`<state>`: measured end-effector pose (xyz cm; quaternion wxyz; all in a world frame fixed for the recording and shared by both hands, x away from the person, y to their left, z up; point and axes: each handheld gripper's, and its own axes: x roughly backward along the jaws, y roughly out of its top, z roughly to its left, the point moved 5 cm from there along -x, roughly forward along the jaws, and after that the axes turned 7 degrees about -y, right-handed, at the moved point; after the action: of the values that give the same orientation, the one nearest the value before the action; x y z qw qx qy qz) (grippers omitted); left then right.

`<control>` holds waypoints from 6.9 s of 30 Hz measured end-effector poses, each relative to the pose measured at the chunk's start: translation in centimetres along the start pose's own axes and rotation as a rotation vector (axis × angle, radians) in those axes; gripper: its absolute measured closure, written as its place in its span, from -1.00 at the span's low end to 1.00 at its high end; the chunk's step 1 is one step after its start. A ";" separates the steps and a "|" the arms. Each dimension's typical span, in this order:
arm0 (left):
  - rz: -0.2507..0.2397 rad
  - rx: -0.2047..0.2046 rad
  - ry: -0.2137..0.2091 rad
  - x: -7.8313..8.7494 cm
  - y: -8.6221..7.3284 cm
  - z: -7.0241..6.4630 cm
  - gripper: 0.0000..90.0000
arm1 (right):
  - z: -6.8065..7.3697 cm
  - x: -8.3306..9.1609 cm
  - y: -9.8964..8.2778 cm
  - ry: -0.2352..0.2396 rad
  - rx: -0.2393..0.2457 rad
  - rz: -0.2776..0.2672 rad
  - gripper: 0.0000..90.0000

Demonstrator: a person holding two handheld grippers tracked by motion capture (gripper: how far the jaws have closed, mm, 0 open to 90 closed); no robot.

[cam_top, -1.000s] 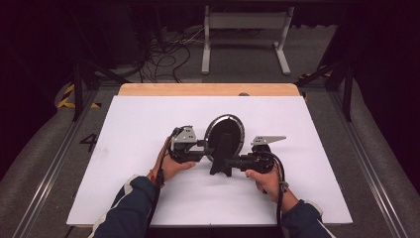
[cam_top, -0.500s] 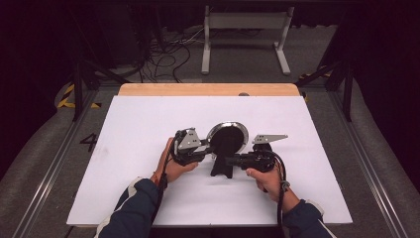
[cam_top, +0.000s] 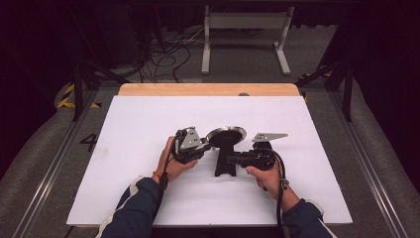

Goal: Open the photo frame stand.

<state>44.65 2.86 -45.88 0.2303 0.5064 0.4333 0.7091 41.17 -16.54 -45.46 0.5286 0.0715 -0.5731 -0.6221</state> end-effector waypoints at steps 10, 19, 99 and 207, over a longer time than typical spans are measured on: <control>0.013 -0.009 0.012 0.0 -0.3 0.0 0.65 | 0.2 -0.2 -0.2 -0.003 0.011 0.008 0.62; 0.019 -0.010 0.009 0.1 -0.4 -0.2 0.65 | 0.4 -0.4 -0.5 -0.017 0.027 0.018 0.62; 0.020 0.102 -0.006 0.5 -1.2 0.4 0.11 | 6.4 0.3 -0.7 -0.331 0.320 -0.147 1.00; 0.077 -0.040 -0.065 -0.6 -1.1 -2.2 0.57 | 4.5 -2.4 -4.1 -0.375 0.329 0.075 0.96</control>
<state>42.72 2.13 -47.42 0.2269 0.5409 0.3915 0.7090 36.74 -12.73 -48.44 0.4168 0.0185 -0.7571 -0.5027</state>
